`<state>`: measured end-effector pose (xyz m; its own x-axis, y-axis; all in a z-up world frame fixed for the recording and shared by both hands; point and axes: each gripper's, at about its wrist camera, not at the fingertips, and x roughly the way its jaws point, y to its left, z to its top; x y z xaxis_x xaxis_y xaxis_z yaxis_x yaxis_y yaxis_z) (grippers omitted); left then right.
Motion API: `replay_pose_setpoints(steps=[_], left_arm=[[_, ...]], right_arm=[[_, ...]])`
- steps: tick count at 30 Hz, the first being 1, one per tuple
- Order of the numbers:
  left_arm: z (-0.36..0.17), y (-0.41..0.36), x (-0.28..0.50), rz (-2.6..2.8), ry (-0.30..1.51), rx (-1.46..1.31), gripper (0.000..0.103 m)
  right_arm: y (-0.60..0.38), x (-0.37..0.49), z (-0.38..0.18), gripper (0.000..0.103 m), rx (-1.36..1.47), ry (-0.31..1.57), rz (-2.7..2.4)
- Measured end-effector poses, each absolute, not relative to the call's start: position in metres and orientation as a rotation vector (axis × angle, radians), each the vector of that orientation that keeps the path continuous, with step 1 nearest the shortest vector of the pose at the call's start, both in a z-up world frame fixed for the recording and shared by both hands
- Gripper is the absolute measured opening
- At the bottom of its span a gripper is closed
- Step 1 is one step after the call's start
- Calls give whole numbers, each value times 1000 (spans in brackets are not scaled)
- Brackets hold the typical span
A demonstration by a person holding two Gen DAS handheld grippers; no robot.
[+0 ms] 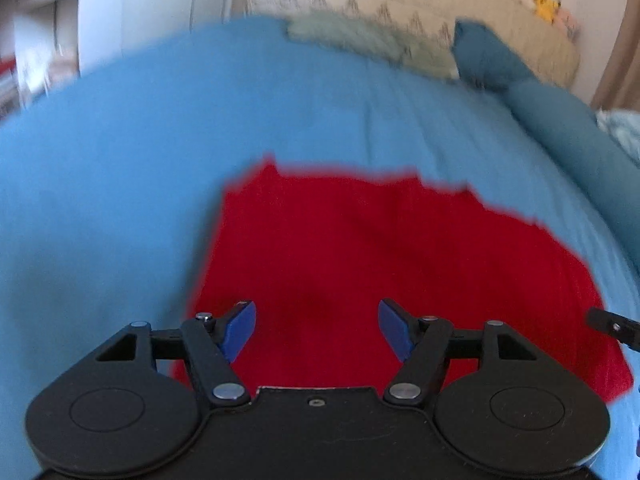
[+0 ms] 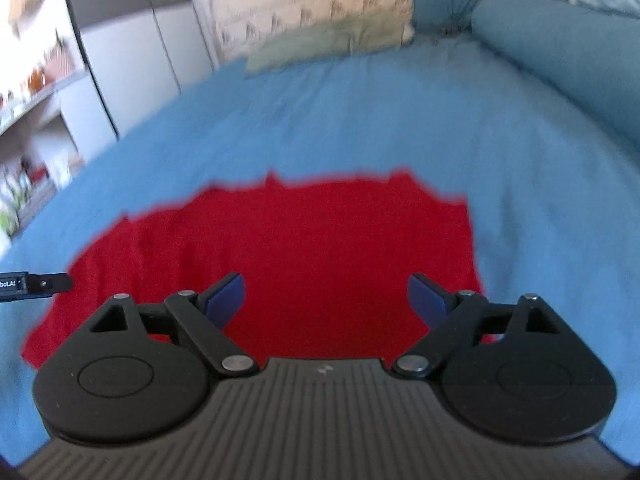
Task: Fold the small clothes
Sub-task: 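Open both tools and release the folded hem onto the sweater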
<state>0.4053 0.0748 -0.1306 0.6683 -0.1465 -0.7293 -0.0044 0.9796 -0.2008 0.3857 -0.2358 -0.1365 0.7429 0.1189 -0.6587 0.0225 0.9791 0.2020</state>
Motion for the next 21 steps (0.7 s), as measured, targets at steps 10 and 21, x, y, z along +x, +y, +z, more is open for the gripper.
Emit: replay_pose_setpoints(steps=[10, 21], left_arm=[[-125, 88, 382, -76, 858, -148, 74], [-78, 40, 357, -153, 715, -84, 103]], right_arm=[[-268, 356, -137, 102, 219, 768, -86], [-293, 323, -104, 103, 141, 759, 5]])
